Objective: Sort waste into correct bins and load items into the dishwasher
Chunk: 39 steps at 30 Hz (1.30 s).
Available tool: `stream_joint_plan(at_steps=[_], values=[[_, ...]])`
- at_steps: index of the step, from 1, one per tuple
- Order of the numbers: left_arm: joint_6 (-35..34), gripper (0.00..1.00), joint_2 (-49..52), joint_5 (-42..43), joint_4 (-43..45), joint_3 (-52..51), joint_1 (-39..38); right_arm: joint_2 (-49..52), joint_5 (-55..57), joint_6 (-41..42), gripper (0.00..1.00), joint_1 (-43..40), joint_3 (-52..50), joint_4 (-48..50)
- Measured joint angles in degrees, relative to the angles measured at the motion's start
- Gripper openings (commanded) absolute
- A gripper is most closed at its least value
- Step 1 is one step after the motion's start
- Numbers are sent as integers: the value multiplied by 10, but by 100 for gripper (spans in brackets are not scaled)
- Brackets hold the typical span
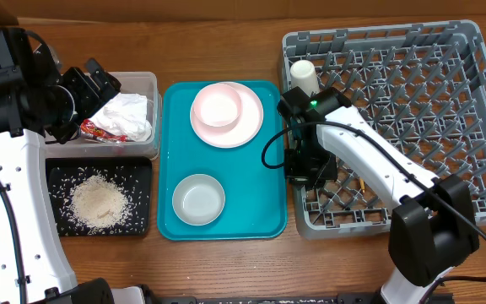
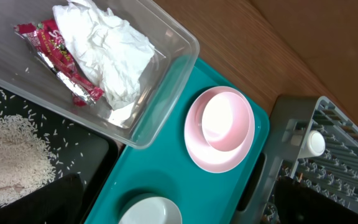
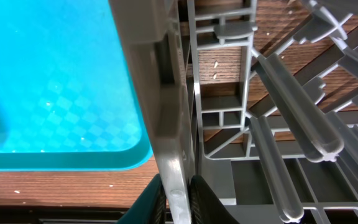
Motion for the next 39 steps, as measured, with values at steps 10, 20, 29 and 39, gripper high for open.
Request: stream_joint_plan(at_steps=[10, 20, 29, 39], values=[[0, 100, 0, 0, 0, 0, 0, 0, -18, 0, 22, 0, 0, -6], [0, 100, 0, 0, 0, 0, 0, 5, -38, -15, 31, 1, 119, -61], [0, 100, 0, 0, 0, 0, 0, 5, -76, -73, 31, 62, 226, 52], [0, 100, 0, 0, 0, 0, 0, 6, 4, -110, 36, 270, 188, 245]])
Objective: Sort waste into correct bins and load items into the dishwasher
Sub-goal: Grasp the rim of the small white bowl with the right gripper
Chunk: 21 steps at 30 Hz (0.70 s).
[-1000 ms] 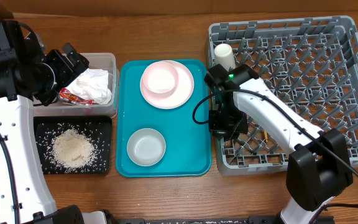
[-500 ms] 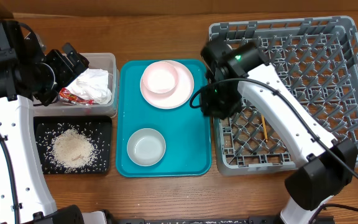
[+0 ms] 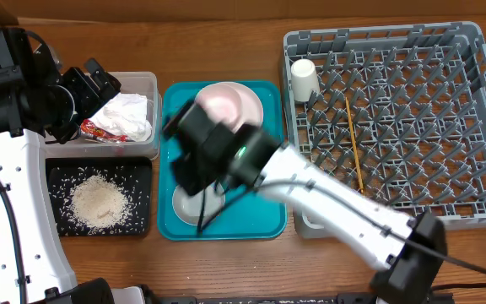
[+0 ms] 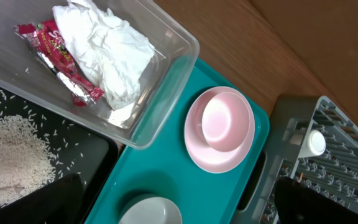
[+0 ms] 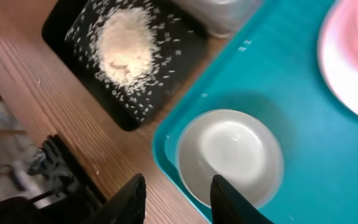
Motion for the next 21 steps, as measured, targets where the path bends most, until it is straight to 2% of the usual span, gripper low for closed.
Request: stream_joint_plan(at_steps=[4, 7, 15, 21], values=[[0, 100, 0, 0, 0, 0, 0, 0, 69, -4, 36, 61, -47, 56], [0, 100, 0, 0, 0, 0, 0, 0, 99, -6, 36, 84, -100, 138], [0, 100, 0, 0, 0, 0, 0, 0, 154, -8, 40, 94, -238, 275], [0, 100, 0, 0, 0, 0, 0, 0, 149, -8, 40, 94, -304, 368]])
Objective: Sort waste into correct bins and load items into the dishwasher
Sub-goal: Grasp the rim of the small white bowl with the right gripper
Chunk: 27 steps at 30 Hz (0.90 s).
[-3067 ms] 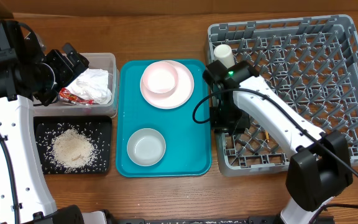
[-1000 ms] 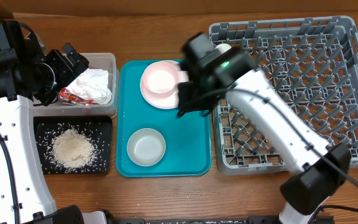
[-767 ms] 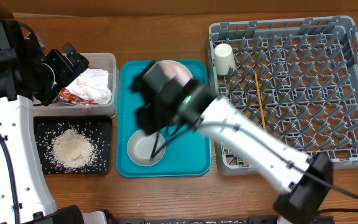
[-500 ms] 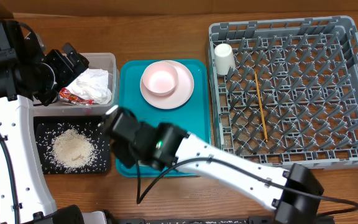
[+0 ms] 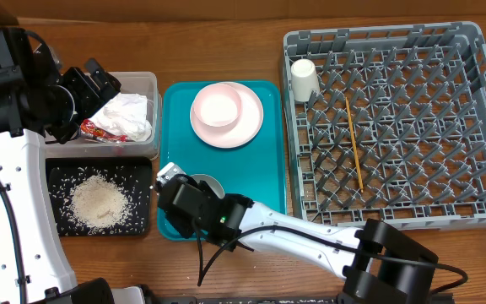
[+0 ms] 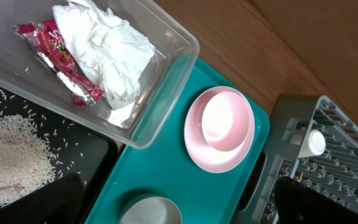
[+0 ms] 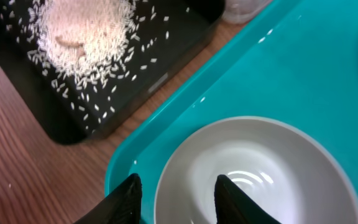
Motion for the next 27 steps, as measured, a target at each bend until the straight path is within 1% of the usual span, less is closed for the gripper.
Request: stream_joint_plan(at_steps=[3, 10, 15, 21, 23, 27], values=[[0, 100, 0, 0, 0, 0, 0, 0, -28, 0, 39, 0, -18, 19], [0, 100, 0, 0, 0, 0, 0, 6, -59, 0, 39, 0, -20, 29], [0, 100, 0, 0, 0, 0, 0, 35, -74, 0, 26, 0, -20, 39], [0, 100, 0, 0, 0, 0, 0, 42, -83, 0, 24, 0, -22, 38], [0, 100, 0, 0, 0, 0, 0, 42, -84, 0, 15, 0, -22, 36], [0, 100, 0, 0, 0, 0, 0, 42, -85, 1, 6, 0, -22, 35]])
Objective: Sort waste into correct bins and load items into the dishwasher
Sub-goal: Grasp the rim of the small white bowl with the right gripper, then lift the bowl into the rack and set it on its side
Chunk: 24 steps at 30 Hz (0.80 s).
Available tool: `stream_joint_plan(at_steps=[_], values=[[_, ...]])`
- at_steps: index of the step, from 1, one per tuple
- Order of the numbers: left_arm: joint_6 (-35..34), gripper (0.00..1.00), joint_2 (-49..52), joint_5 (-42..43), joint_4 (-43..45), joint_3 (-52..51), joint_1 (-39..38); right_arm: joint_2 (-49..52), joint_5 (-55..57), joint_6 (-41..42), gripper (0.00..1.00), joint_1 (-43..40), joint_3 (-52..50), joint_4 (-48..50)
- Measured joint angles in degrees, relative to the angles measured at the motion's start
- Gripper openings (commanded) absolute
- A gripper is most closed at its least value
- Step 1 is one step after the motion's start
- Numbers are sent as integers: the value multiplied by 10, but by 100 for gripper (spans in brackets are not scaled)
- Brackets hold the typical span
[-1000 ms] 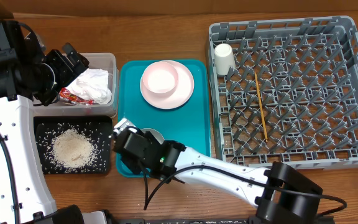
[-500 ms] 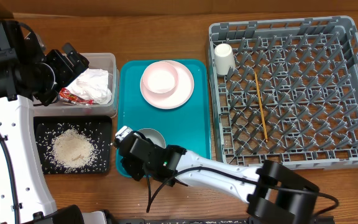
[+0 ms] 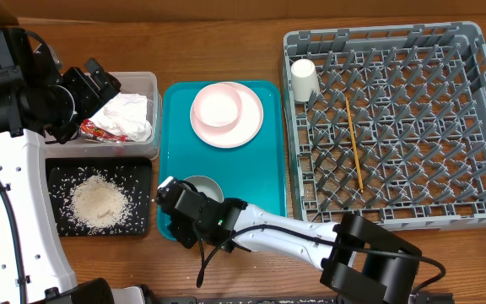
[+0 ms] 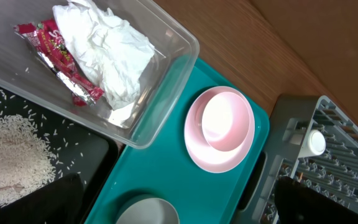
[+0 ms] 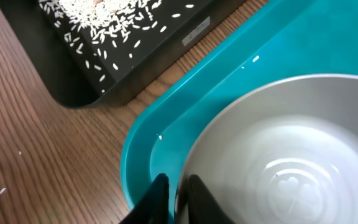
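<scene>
A grey bowl (image 3: pixel 202 187) (image 5: pixel 291 155) sits at the front left of the teal tray (image 3: pixel 264 181). My right gripper (image 3: pixel 178 208) (image 5: pixel 178 193) is shut on the bowl's near-left rim, one finger inside and one outside. A pink bowl on a pink plate (image 3: pixel 224 110) (image 4: pixel 219 127) rests at the back of the tray. The grey dish rack (image 3: pixel 471 51) holds a white cup (image 3: pixel 303 78) and a chopstick (image 3: pixel 353 139). My left gripper (image 3: pixel 91 84) (image 4: pixel 176 186) hangs open above the clear bin (image 3: pixel 146 80), holding nothing.
The clear bin contains crumpled white tissue (image 4: pixel 107 46) and a red wrapper (image 4: pixel 55 56). In front of it lies a black tray (image 3: pixel 142 224) with a heap of rice (image 3: pixel 98 201). My right arm reaches across the table's front edge to the tray corner.
My right gripper's fingers stood apart over the grey bowl's rim; now they are shut on that rim, lower and closer to it. The left arm has not moved.
My right gripper was first at the dish rack's front left wall. Then it was over the teal tray above the grey bowl, open. Then it stood low at the bowl's near rim, and now it grips that rim. My left gripper stayed open above the clear bin throughout.
</scene>
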Motion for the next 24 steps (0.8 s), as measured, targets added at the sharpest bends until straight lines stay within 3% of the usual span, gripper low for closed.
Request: stream_joint_plan(at_steps=[8, 15, 20, 24], values=[[0, 100, 0, 0, 0, 0, 0, -5, 2, -2, 4, -13, 1, 0], [0, 100, 0, 0, 0, 0, 0, -85, 0, -1, 4, -67, 2, -17], [0, 100, 0, 0, 0, 0, 0, -220, -55, -1, 4, -170, 3, -30], [0, 100, 0, 0, 0, 0, 0, -306, -176, 9, 4, -310, 12, -27]])
